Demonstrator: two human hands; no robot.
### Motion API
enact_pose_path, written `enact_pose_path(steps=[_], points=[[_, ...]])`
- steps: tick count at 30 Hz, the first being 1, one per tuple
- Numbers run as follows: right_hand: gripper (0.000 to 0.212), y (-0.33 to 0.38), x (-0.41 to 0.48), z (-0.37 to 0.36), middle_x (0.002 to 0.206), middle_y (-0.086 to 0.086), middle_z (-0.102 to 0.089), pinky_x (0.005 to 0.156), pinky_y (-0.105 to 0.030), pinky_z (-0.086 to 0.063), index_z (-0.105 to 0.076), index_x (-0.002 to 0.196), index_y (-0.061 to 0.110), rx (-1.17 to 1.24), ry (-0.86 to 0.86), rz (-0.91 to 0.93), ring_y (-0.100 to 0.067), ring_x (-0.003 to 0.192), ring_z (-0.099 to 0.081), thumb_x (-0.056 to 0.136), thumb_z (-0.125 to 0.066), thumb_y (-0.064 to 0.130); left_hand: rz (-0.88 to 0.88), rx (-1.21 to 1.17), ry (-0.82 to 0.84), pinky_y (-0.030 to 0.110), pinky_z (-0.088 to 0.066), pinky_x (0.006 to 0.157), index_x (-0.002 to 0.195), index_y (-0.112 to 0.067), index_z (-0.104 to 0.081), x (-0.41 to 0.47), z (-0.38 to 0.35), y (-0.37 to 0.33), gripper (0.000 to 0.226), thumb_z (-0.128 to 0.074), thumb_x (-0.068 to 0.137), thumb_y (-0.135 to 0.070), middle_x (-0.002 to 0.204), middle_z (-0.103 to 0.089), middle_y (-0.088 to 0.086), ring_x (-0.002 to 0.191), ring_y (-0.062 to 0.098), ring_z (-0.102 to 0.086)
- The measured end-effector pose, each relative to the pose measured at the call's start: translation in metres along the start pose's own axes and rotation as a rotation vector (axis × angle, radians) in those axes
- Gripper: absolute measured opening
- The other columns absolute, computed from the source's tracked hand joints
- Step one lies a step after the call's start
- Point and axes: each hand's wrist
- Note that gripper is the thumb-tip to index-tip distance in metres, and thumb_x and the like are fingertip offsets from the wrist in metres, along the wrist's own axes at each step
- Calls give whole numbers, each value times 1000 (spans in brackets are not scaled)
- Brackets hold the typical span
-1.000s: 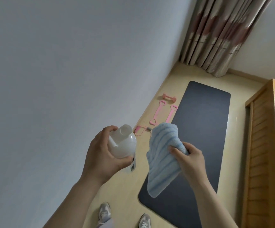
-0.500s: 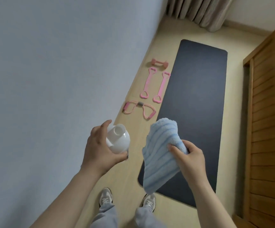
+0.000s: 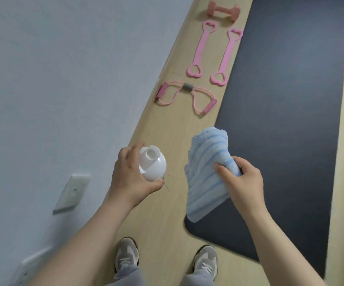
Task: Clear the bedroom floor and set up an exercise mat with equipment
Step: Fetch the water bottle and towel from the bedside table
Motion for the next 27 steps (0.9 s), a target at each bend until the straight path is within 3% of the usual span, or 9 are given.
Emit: enact_pose_path(steps=[8, 11, 15, 20, 27], points=[[17, -91, 84, -76, 74, -15, -59, 61, -31, -42, -64, 81, 3, 23, 8, 156, -9, 66, -50, 79, -70, 19, -147, 47, 0, 22, -38, 85, 129, -38, -39, 61, -84, 92, 90, -83, 51, -41, 121, -35, -11, 105, 12, -45], [12, -106, 113, -92, 70, 1, -59, 62, -30, -43, -67, 80, 6, 61, 30, 257, -9, 67, -53, 79, -72, 17, -255, 48, -2, 13, -36, 76, 126, -42, -42, 76, -104, 120, 85, -83, 52, -40, 116, -36, -14, 101, 7, -47], [5, -119, 124, -100, 71, 6, -61, 61, -24, -45, -70, 80, 11, 69, 18, 394, -5, 67, -56, 79, -72, 16, -325, 61, -30, 12, -39, 72, 122, -47, -44, 82, -108, 136, 82, -83, 50, -38, 111, -39, -16, 94, 0, -51], [26, -132, 111, -110, 71, -2, -54, 60, -29, -41, -63, 85, -5, 48, -39, 328, -11, 65, -51, 78, -70, 20, -309, 99, -12, 25, -48, 79, 120, -47, -44, 68, -103, 140, 83, -82, 46, -40, 109, -38, -13, 92, 10, -54], [22, -150, 113, -113, 73, -3, -59, 63, -30, -44, -67, 85, -2, 45, -15, 316, -12, 67, -55, 79, -72, 19, -343, 63, -6, 18, -43, 73, 122, -46, -41, 56, -121, 158, 86, -82, 47, -44, 111, -37, -16, 92, 4, -52]])
Point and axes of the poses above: each hand's wrist, its own x-axis towards the middle knuckle, its own z-axis out of the back of the hand, y = z × x
